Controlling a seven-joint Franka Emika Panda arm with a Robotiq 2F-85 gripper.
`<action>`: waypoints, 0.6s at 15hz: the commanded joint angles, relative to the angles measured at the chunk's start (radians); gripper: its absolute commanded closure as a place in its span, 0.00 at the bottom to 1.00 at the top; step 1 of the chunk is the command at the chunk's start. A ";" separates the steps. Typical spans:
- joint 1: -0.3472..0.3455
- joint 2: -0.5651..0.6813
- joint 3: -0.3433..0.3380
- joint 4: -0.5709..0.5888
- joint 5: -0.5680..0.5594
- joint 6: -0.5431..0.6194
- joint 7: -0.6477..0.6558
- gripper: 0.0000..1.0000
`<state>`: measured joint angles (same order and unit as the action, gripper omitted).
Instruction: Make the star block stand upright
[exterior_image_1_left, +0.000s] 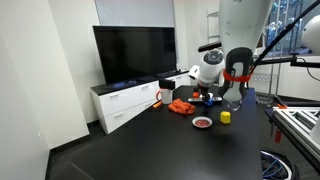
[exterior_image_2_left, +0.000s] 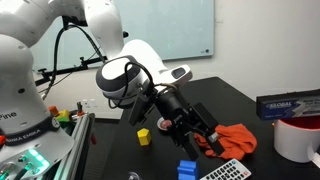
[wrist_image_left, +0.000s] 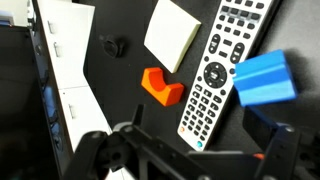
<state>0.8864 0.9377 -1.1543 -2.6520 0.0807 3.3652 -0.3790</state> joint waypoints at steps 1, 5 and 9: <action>-0.020 -0.155 -0.074 0.013 -0.076 -0.090 0.005 0.00; -0.044 -0.343 -0.134 0.047 -0.161 -0.223 -0.009 0.00; -0.076 -0.514 -0.153 0.098 -0.226 -0.343 0.008 0.00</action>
<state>0.8508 0.6098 -1.2951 -2.5842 -0.0739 3.1032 -0.3740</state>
